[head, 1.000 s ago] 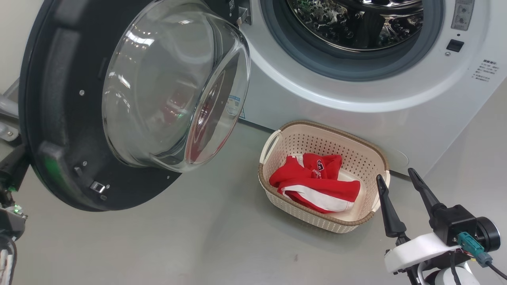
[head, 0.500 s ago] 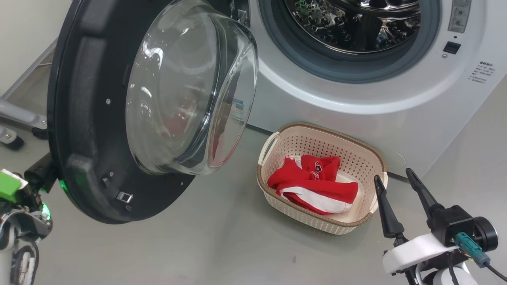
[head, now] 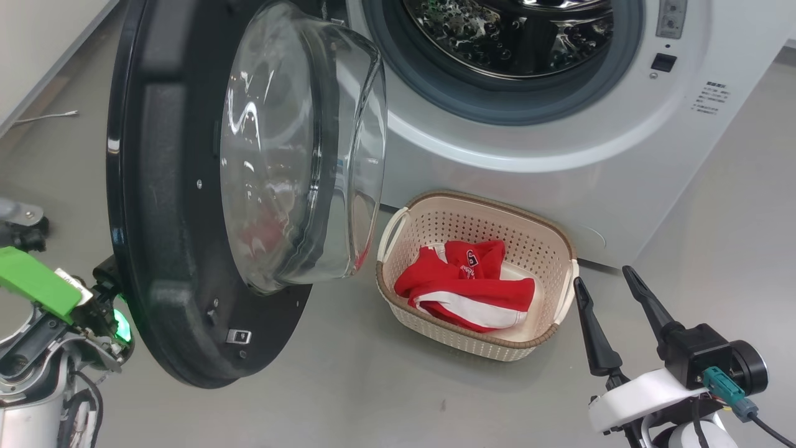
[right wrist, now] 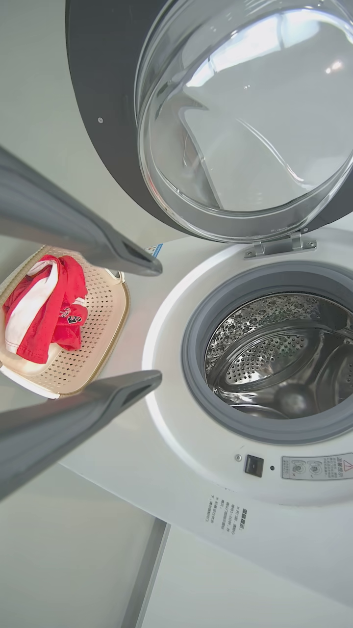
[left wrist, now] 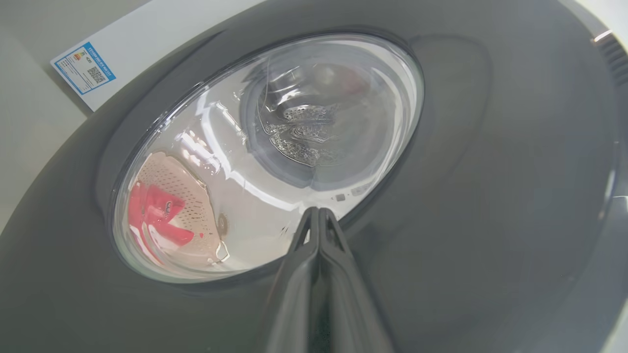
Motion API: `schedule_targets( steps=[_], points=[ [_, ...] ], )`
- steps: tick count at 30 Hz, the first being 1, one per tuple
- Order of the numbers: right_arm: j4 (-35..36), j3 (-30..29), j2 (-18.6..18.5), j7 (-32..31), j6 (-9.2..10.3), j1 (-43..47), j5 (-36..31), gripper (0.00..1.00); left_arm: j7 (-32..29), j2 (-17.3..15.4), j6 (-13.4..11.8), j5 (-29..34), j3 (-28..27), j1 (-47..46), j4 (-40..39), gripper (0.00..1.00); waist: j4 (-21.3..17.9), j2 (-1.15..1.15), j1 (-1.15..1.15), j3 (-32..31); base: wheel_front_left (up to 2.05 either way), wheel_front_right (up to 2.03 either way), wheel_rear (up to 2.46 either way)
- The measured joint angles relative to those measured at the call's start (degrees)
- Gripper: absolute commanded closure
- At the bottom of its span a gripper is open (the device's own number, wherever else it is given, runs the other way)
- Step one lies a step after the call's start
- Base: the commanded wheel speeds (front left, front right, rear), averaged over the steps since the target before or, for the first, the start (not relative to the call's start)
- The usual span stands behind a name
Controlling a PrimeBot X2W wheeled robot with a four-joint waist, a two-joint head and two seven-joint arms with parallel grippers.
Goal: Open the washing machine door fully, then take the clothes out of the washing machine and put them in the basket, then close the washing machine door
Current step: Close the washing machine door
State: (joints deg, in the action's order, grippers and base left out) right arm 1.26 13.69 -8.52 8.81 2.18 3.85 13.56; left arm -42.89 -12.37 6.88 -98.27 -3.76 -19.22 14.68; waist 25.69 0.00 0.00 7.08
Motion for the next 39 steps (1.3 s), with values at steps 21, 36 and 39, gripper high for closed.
schedule_targets(
  steps=[21, 36, 39],
  points=[
    [0.82, 0.89, 1.53, 0.96, 0.02, -3.53, -0.08, 0.0, -2.01, 2.93, 0.0, -0.55, 0.42, 0.65, -9.46, 1.0, -11.51, 0.0, 0.0, 3.94, 0.0, 0.0, 0.0],
    [0.29, 1.13, 2.74, 2.19, 0.02, -5.93, 0.01, 0.0, -1.36, 4.61, 0.01, 0.03, 0.16, -1.03, -11.43, 1.0, -20.25, 0.0, 0.0, 7.86, 0.0, 0.0, 0.0],
    [0.05, 1.12, 2.8, 2.7, 0.02, -6.23, 0.1, 0.0, -1.04, 5.04, 0.01, 0.18, 0.15, -1.97, -11.48, 1.0, -21.73, 0.0, 0.0, 8.84, 0.0, 0.0, 0.0]
  ],
)
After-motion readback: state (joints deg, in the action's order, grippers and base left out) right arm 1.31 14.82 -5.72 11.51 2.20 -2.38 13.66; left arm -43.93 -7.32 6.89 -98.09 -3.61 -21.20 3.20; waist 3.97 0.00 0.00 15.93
